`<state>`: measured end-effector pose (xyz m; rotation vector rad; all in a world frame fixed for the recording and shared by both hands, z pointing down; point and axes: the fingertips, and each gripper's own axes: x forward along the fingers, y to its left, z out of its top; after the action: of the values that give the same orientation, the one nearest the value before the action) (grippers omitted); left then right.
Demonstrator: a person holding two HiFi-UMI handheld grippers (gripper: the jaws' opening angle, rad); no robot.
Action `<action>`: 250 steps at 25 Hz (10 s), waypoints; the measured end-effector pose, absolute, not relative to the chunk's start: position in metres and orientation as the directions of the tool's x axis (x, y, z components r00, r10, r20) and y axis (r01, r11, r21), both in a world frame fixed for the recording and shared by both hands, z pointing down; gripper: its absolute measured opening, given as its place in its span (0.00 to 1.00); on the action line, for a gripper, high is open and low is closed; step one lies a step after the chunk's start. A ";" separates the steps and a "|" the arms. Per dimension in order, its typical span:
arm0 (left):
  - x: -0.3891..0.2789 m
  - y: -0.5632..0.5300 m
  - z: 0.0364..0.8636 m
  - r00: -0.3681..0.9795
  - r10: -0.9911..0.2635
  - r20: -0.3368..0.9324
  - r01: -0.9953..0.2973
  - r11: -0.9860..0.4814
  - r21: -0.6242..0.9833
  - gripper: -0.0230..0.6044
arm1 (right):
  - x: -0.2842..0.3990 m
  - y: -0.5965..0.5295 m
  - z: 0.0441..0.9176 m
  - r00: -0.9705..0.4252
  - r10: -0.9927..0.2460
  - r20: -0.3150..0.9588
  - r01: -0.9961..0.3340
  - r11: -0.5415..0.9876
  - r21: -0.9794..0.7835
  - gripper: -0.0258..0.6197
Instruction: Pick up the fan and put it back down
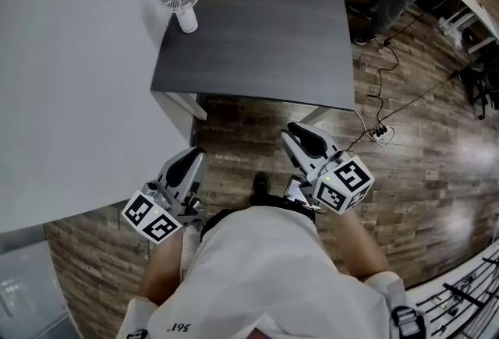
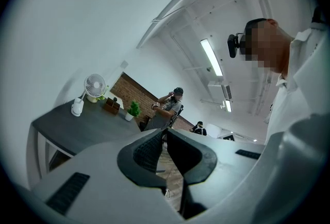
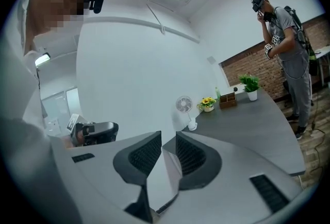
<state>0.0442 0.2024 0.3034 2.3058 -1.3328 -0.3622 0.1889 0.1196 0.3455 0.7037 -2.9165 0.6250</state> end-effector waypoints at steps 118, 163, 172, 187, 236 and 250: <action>-0.201 -0.100 0.313 0.387 -0.920 0.056 -0.830 -0.321 0.456 0.22 | -0.059 -0.171 0.321 -0.916 -0.313 0.250 -0.356 0.922 -0.153 0.18; -0.247 -0.207 0.351 0.329 -0.929 0.167 -0.872 -0.232 0.430 0.45 | -0.158 -0.282 0.358 -0.938 -0.113 0.328 -0.182 0.965 -0.188 0.43; -0.251 -0.217 0.356 0.329 -0.932 0.148 -0.857 -0.229 0.462 0.45 | -0.171 -0.293 0.369 -0.948 -0.033 0.317 -0.120 0.959 -0.258 0.45; -0.252 -0.222 0.356 0.329 -0.935 0.133 -0.847 -0.230 0.479 0.44 | -0.189 -0.286 0.373 -0.955 0.066 0.290 -0.035 0.944 -0.329 0.45; -0.244 -0.219 0.321 0.329 -0.944 0.025 -0.840 -0.281 0.464 0.44 | -0.179 -0.270 0.327 -0.980 0.017 0.200 -0.051 0.943 -0.329 0.45; -0.233 -0.213 0.296 0.352 -0.936 -0.013 -0.836 -0.320 0.445 0.44 | -0.165 -0.262 0.304 -0.980 -0.029 0.199 -0.094 0.941 -0.325 0.45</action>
<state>-0.2330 -0.2130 0.2961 2.2589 -1.5591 -0.3807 -0.1654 -0.2625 0.3042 0.0927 -2.9049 0.4995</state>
